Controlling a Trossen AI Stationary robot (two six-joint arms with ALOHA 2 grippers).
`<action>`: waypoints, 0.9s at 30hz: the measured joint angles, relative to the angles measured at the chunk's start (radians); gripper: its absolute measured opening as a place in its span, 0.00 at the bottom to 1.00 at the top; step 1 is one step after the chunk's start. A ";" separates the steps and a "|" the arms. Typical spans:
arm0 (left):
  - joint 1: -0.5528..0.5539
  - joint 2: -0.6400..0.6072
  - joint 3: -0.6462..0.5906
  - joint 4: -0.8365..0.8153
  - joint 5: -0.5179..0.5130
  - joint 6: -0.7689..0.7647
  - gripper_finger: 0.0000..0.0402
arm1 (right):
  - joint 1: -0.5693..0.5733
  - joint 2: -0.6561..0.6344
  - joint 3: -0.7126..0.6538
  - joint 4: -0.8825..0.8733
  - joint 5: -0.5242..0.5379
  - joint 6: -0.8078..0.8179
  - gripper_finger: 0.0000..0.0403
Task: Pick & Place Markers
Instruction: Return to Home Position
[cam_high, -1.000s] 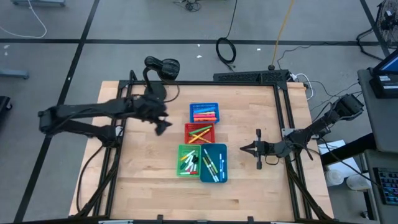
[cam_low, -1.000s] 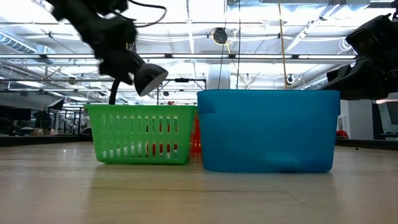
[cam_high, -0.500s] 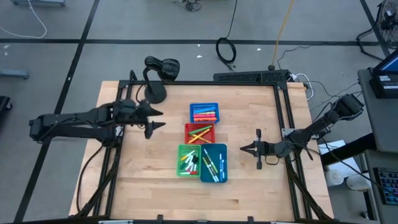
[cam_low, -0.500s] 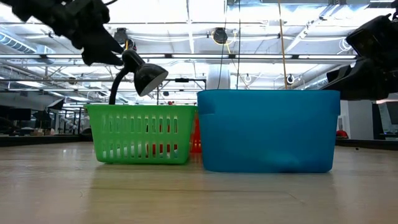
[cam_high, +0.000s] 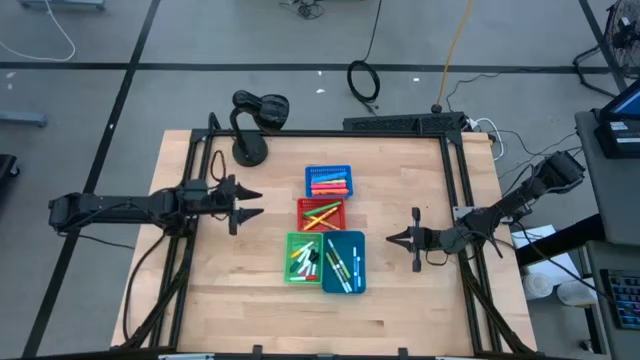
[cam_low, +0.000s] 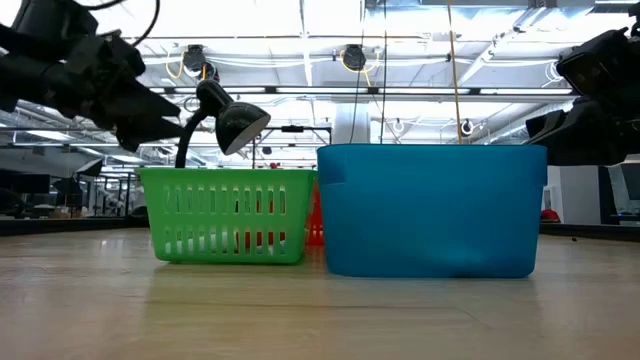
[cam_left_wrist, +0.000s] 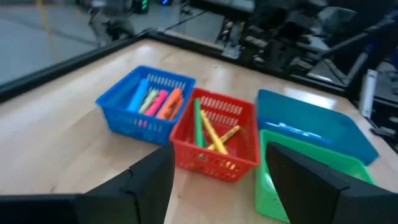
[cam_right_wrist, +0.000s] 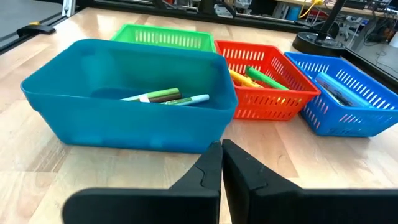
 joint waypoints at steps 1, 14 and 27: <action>-0.008 -0.015 -0.003 0.001 0.001 0.017 0.63 | 0.000 0.000 0.000 0.000 0.000 0.005 0.00; -0.058 -0.261 -0.008 -0.061 0.004 0.191 0.67 | 0.000 0.000 0.000 -0.013 -0.004 0.038 0.00; -0.058 -0.490 -0.037 -0.167 0.094 0.238 0.64 | 0.000 0.000 0.000 -0.063 -0.005 0.092 0.00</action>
